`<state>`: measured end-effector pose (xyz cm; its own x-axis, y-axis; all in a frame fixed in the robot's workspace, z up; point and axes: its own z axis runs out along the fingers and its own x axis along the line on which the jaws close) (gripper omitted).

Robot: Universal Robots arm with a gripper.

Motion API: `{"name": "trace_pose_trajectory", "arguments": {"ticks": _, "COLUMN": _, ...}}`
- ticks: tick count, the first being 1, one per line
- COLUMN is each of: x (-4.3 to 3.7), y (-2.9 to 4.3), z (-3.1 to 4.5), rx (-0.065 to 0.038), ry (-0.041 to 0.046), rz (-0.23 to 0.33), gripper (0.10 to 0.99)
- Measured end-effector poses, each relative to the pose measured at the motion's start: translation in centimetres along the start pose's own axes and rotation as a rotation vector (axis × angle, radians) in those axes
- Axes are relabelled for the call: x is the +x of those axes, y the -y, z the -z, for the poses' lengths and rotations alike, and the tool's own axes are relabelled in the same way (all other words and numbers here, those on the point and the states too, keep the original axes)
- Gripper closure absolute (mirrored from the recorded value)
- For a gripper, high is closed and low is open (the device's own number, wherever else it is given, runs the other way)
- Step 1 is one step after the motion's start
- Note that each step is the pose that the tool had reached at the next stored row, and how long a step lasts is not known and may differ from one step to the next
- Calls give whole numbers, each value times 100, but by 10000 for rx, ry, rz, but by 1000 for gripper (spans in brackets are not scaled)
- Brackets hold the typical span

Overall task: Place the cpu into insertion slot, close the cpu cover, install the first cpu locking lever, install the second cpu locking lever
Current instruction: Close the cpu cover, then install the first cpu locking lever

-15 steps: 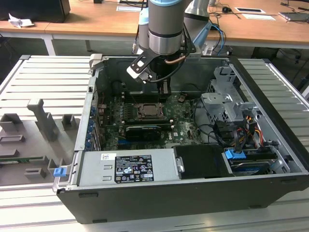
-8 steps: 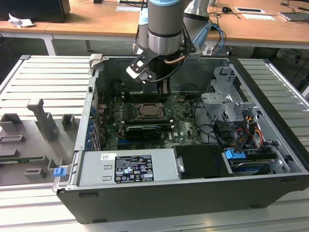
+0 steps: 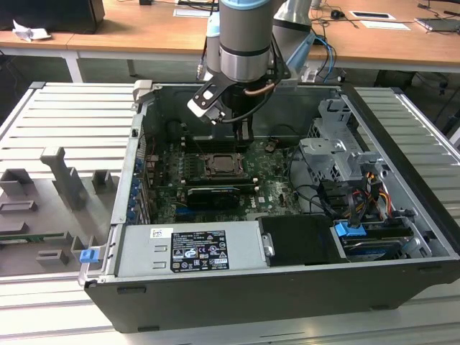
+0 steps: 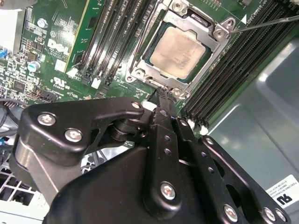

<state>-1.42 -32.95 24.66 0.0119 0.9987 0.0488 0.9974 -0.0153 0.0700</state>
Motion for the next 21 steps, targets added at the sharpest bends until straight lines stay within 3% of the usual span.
{"name": "trace_pose_trajectory", "arguments": {"ticks": 3, "x": -2, "y": 7, "z": -40, "rx": 5, "ry": -5, "rz": 88, "gripper": 980}}
{"name": "trace_pose_trajectory", "arguments": {"ticks": 6, "x": -7, "y": 103, "z": -116, "rx": 7, "ry": -12, "rz": 132, "gripper": 980}}
{"name": "trace_pose_trajectory", "arguments": {"ticks": 11, "x": -9, "y": 261, "z": -112, "rx": -6, "ry": -25, "rz": 131, "gripper": 980}}
{"name": "trace_pose_trajectory", "arguments": {"ticks": 21, "x": -10, "y": 354, "z": -106, "rx": -6, "ry": -25, "rz": 132, "gripper": 980}}
